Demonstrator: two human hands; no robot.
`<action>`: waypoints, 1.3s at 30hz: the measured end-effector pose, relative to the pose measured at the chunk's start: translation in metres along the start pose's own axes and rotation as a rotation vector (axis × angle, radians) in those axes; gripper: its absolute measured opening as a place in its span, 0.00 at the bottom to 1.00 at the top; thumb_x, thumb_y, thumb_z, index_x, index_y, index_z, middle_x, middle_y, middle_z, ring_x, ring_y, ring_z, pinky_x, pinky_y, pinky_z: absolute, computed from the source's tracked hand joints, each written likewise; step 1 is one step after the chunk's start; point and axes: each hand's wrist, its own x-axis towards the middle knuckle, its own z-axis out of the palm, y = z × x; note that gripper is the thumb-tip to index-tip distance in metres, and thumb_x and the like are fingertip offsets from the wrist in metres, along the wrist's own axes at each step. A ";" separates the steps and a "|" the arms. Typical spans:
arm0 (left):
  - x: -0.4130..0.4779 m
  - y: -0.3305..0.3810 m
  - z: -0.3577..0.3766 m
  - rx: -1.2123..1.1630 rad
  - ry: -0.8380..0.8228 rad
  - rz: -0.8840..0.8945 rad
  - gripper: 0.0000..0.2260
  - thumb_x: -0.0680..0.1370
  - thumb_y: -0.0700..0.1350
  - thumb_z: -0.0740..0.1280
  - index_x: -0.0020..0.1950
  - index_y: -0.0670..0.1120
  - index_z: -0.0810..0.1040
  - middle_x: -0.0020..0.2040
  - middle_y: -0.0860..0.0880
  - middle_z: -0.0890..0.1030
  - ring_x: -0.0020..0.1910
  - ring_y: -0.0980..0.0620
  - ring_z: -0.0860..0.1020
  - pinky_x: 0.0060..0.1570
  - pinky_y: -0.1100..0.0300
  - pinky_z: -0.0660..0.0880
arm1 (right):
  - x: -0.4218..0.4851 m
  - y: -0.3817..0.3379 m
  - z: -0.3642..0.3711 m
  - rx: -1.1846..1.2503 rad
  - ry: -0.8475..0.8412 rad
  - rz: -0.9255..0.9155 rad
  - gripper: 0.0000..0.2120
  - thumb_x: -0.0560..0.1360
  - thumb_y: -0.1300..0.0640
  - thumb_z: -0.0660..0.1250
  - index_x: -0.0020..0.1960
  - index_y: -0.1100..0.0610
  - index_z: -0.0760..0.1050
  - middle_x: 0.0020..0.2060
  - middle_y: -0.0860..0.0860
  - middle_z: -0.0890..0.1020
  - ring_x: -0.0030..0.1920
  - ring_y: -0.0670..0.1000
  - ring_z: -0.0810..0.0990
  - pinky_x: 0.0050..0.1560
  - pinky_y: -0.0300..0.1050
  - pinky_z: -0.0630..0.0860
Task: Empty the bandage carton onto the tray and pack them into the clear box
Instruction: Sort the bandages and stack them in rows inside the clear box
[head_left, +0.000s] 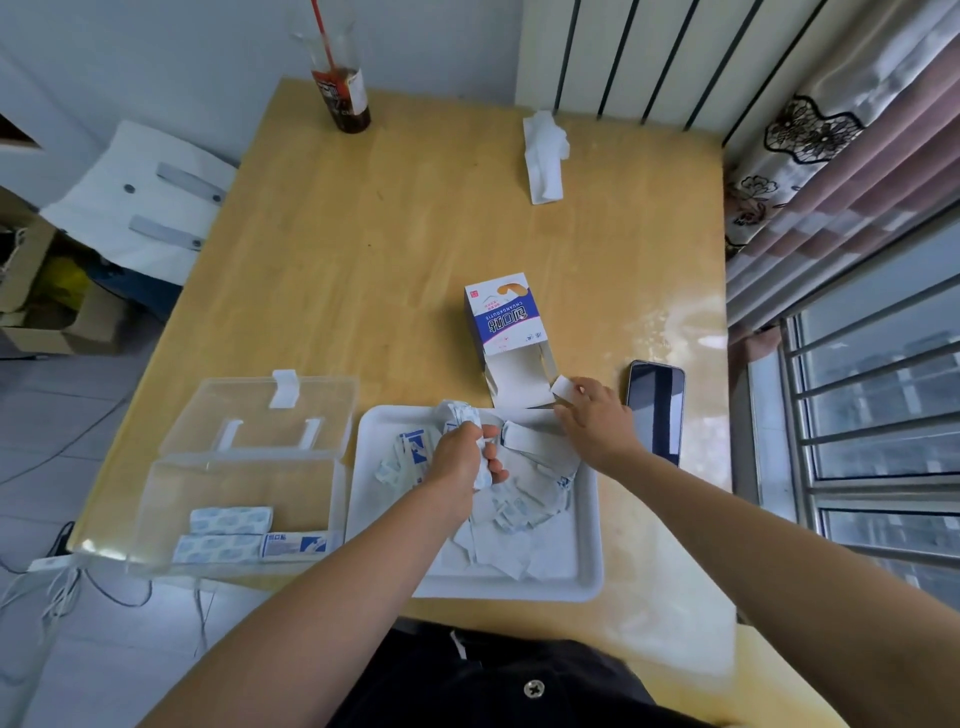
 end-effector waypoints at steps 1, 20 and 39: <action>-0.001 0.000 0.000 0.007 -0.001 -0.003 0.14 0.81 0.38 0.49 0.42 0.42 0.72 0.31 0.46 0.64 0.29 0.50 0.62 0.36 0.57 0.68 | 0.002 0.001 -0.001 0.004 0.003 0.006 0.20 0.81 0.51 0.57 0.68 0.60 0.68 0.70 0.53 0.66 0.69 0.55 0.63 0.63 0.50 0.63; 0.010 -0.005 0.002 0.015 -0.008 -0.070 0.14 0.82 0.41 0.50 0.43 0.42 0.72 0.32 0.46 0.65 0.29 0.51 0.62 0.35 0.58 0.67 | 0.034 -0.010 -0.006 0.132 0.038 0.348 0.24 0.71 0.52 0.75 0.58 0.61 0.68 0.49 0.55 0.77 0.48 0.57 0.76 0.41 0.46 0.70; 0.009 -0.004 -0.001 0.016 -0.001 -0.080 0.13 0.81 0.39 0.52 0.42 0.41 0.73 0.29 0.46 0.68 0.28 0.51 0.63 0.34 0.59 0.66 | 0.030 -0.007 0.001 0.116 0.023 0.194 0.18 0.72 0.61 0.71 0.59 0.54 0.70 0.55 0.54 0.70 0.45 0.56 0.76 0.43 0.47 0.75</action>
